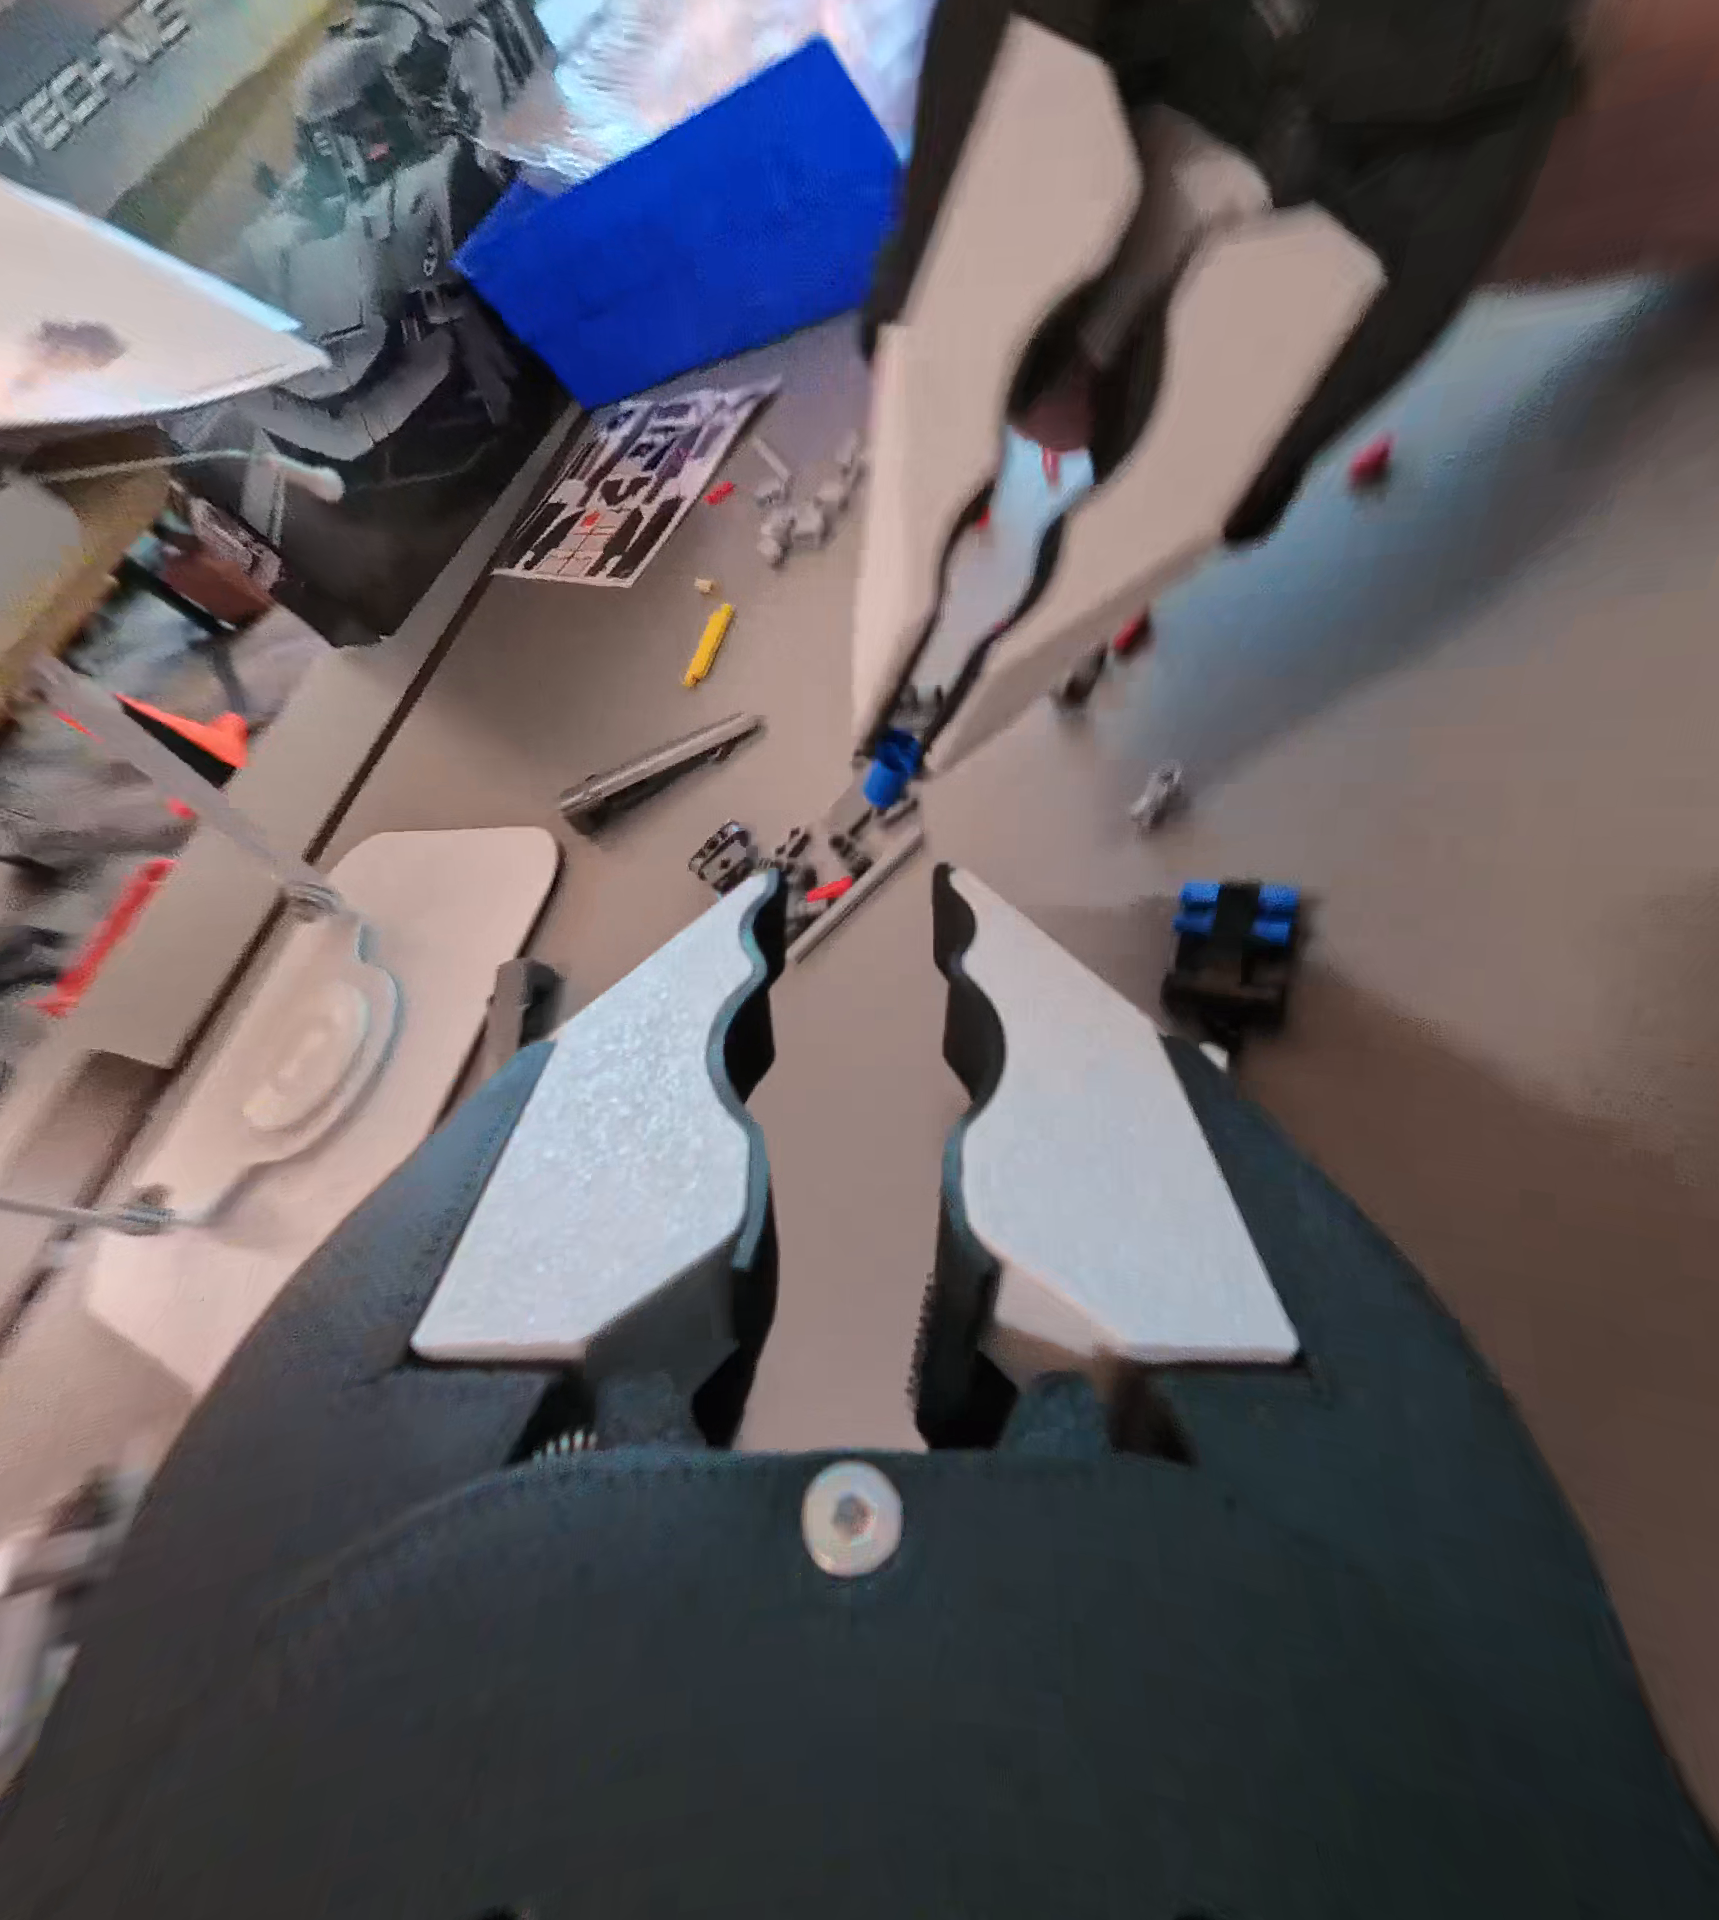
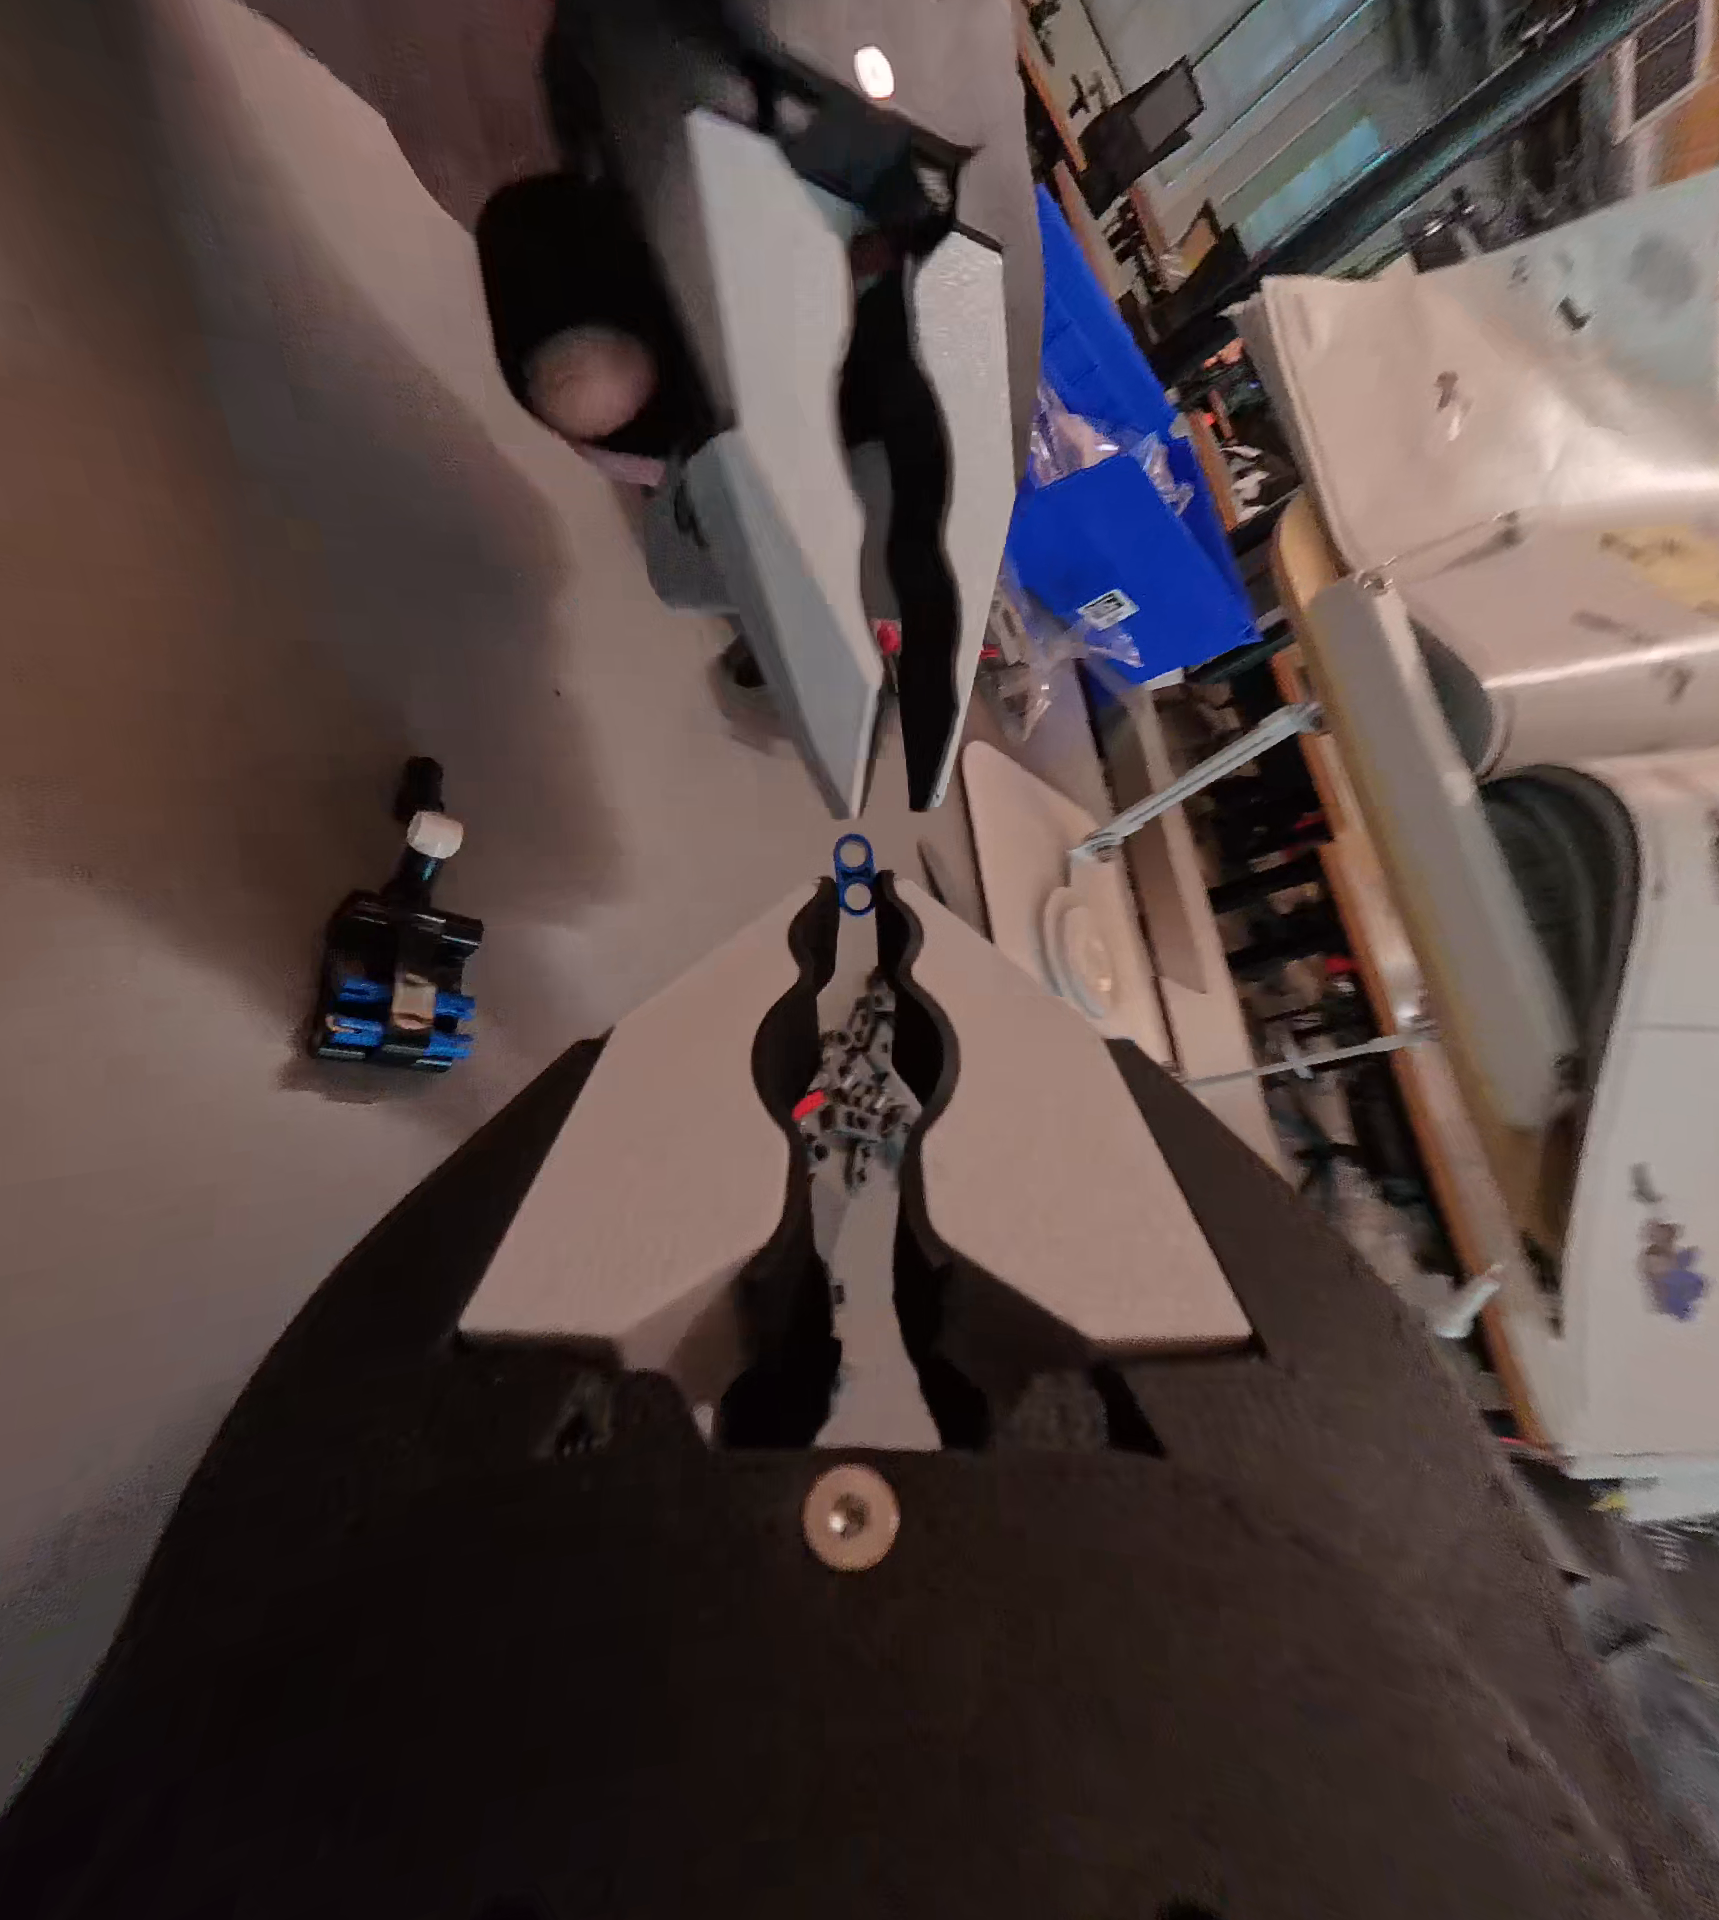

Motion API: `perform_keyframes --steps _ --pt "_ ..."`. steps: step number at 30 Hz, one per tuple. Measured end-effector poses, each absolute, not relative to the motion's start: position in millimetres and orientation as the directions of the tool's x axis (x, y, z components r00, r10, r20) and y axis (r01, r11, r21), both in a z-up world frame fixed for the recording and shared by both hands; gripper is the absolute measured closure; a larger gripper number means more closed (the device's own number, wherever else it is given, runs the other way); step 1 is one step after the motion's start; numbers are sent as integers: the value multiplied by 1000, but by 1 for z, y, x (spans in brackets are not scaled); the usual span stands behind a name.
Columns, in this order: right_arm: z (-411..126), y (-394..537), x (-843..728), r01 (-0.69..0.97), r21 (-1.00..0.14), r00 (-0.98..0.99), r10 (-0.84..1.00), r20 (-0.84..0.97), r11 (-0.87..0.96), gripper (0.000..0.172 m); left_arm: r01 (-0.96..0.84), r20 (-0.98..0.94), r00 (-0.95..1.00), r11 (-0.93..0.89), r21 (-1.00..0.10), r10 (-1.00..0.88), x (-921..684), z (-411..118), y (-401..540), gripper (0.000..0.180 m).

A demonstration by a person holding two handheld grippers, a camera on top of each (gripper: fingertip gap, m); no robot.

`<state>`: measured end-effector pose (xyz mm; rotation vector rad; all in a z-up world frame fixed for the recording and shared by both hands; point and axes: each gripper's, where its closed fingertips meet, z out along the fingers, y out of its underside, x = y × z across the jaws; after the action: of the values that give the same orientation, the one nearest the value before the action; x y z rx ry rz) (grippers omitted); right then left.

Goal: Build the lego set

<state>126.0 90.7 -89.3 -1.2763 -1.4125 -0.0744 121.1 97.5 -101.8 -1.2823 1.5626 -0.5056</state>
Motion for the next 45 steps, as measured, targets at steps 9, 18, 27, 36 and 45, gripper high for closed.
perform_keyframes --steps 9,18,27,36,45 --pt "-73 90 121 763 -425 226 414 882 487 167 -322 -46 41 30 -946 -998 125 -84 86 164" --pt "-69 87 117 793 -328 181 315 932 513 166 -250 11 8 -13 -968 -1000 125 -72 80 173" --pt "-66 84 113 763 -399 228 365 903 509 163 -220 23 -10 -21 -975 -1000 122 -69 80 174" --pt "-60 77 121 491 -803 381 746 546 337 155 -182 -257 -10 254 -950 -966 122 -62 73 175" --pt "-70 63 115 445 -843 294 840 455 301 162 -167 -371 -75 379 -910 -925 124 -65 58 174"
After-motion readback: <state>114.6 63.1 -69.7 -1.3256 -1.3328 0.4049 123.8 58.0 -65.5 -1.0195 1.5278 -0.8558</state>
